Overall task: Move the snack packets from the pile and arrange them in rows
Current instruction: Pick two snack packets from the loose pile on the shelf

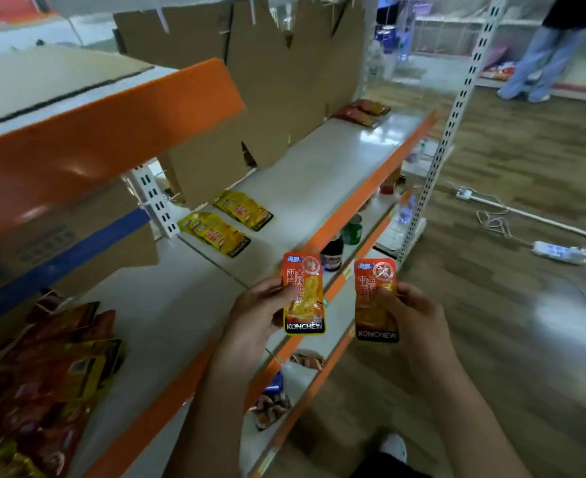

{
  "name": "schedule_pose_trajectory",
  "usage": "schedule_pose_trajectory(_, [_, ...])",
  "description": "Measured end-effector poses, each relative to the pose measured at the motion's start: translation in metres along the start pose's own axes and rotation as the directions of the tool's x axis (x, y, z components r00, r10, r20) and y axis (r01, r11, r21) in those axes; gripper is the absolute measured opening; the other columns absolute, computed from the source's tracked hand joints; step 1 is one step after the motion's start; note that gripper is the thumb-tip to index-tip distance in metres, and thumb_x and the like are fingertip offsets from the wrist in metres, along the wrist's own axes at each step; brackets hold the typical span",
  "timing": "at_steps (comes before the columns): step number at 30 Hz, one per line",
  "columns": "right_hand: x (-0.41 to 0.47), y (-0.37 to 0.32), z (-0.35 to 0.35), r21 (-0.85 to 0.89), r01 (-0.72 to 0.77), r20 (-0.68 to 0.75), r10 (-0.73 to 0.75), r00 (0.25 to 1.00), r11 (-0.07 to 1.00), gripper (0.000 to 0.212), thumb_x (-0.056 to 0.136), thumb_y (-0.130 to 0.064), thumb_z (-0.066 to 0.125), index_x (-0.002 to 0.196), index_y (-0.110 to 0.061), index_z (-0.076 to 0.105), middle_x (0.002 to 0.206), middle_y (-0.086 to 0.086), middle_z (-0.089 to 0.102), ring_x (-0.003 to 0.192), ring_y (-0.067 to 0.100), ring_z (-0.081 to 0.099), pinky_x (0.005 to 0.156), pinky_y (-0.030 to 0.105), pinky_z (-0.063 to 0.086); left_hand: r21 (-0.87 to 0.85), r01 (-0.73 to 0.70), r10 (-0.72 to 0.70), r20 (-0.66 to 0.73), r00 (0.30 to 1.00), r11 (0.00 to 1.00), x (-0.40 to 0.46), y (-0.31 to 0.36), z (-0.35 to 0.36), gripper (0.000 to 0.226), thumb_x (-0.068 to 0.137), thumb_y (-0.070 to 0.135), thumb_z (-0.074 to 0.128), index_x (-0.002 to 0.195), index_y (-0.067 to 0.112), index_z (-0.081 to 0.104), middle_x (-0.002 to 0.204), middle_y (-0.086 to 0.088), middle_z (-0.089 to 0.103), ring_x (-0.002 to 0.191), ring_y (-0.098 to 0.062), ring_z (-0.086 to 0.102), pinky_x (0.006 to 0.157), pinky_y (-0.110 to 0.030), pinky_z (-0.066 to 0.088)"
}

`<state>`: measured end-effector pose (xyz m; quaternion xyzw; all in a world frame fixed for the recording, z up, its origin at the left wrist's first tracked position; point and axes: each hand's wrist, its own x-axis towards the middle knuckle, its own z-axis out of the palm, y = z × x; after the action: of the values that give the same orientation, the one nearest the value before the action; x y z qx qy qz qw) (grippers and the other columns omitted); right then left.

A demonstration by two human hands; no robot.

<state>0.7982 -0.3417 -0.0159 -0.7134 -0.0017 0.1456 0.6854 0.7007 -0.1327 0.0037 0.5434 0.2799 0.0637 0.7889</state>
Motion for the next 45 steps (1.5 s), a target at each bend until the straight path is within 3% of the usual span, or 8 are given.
schedule_pose_trajectory(2, [0.017, -0.006, -0.017, -0.027, 0.004, -0.01, -0.004, 1.0, 1.0, 0.012, 0.091, -0.022, 0.067, 0.099, -0.016, 0.074, 0.084, -0.001, 0.077, 0.076, 0.016, 0.073, 0.069, 0.031, 0.058, -0.008, 0.02, -0.02, 0.017, 1.0, 1.0, 0.016, 0.001, 0.024, 0.042, 0.077, 0.012, 0.075, 0.117, 0.004, 0.066, 0.109, -0.014, 0.074, 0.092, -0.026, 0.073, 0.067, -0.028, 0.057])
schedule_pose_trajectory(6, [0.054, -0.016, -0.05, 0.031, -0.021, -0.044, 0.023, 0.999, 0.999, 0.013, 0.092, -0.02, 0.067, 0.103, -0.014, 0.07, 0.091, 0.001, 0.077, 0.079, 0.012, 0.074, 0.063, 0.022, 0.054, -0.012, 0.025, -0.025, 0.042, 0.999, 1.0, 0.049, 0.006, 0.073, 0.026, 0.085, 0.003, 0.069, 0.111, 0.005, 0.067, 0.104, -0.012, 0.075, 0.09, -0.026, 0.073, 0.068, -0.028, 0.059])
schedule_pose_trajectory(13, [0.126, -0.034, -0.114, 0.028, -0.037, -0.063, 0.039, 0.997, 0.999, 0.011, 0.091, -0.02, 0.069, 0.101, -0.017, 0.069, 0.092, -0.001, 0.077, 0.079, 0.012, 0.074, 0.065, 0.025, 0.051, -0.06, 0.031, -0.034, -0.047, 0.998, 0.998, 0.102, 0.005, 0.154, 0.02, 0.083, 0.0, 0.073, 0.103, 0.004, 0.07, 0.099, -0.014, 0.076, 0.085, -0.028, 0.075, 0.069, -0.034, 0.059])
schedule_pose_trajectory(21, [0.199, -0.053, -0.163, 0.038, -0.037, -0.063, 0.039, 0.997, 0.999, 0.013, 0.091, -0.026, 0.069, 0.103, -0.021, 0.067, 0.093, -0.003, 0.076, 0.08, 0.011, 0.074, 0.071, 0.029, 0.053, -0.09, 0.046, -0.049, -0.03, 0.998, 0.995, 0.155, 0.018, 0.223, 0.014, 0.084, 0.0, 0.072, 0.096, 0.006, 0.069, 0.099, -0.016, 0.076, 0.087, -0.029, 0.074, 0.086, -0.044, 0.057])
schedule_pose_trajectory(30, [0.302, -0.071, -0.169, 0.057, -0.04, -0.085, 0.045, 0.995, 0.998, 0.01, 0.09, -0.027, 0.071, 0.1, -0.023, 0.069, 0.092, -0.007, 0.076, 0.079, 0.007, 0.073, 0.068, 0.026, 0.053, -0.057, 0.019, -0.021, -0.035, 0.999, 0.998, 0.269, 0.031, 0.266, 0.015, 0.084, -0.004, 0.069, 0.092, 0.009, 0.067, 0.085, -0.01, 0.077, 0.072, -0.021, 0.075, 0.06, -0.031, 0.059])
schedule_pose_trajectory(39, [0.421, -0.103, -0.149, 0.088, -0.037, -0.066, 0.043, 0.997, 0.995, 0.014, 0.086, -0.023, 0.075, 0.098, -0.018, 0.072, 0.085, -0.006, 0.077, 0.074, 0.008, 0.073, 0.06, 0.018, 0.051, -0.052, 0.021, -0.02, 0.005, 1.0, 0.998, 0.395, 0.08, 0.292, 0.022, 0.08, 0.004, 0.075, 0.1, 0.008, 0.069, 0.106, -0.02, 0.074, 0.093, -0.033, 0.073, 0.091, -0.05, 0.055])
schedule_pose_trajectory(42, [0.458, -0.11, -0.14, 0.095, -0.051, -0.042, 0.055, 0.998, 0.994, 0.022, 0.084, -0.023, 0.076, 0.104, -0.015, 0.073, 0.091, 0.0, 0.077, 0.08, 0.015, 0.074, 0.066, 0.026, 0.052, -0.05, 0.031, -0.032, -0.018, 0.999, 0.998, 0.425, 0.093, 0.295, 0.024, 0.082, 0.003, 0.073, 0.104, 0.007, 0.067, 0.104, -0.018, 0.074, 0.091, -0.034, 0.073, 0.082, -0.044, 0.058])
schedule_pose_trajectory(45, [0.489, -0.116, -0.132, 0.108, -0.064, -0.002, 0.064, 0.998, 0.992, 0.017, 0.086, -0.02, 0.075, 0.102, -0.014, 0.072, 0.088, 0.0, 0.077, 0.076, 0.014, 0.074, 0.06, 0.021, 0.052, 0.002, 0.035, -0.035, -0.019, 0.999, 0.999, 0.451, 0.104, 0.293, 0.022, 0.085, 0.004, 0.07, 0.107, 0.006, 0.066, 0.102, -0.014, 0.073, 0.083, -0.025, 0.072, 0.072, -0.034, 0.058])
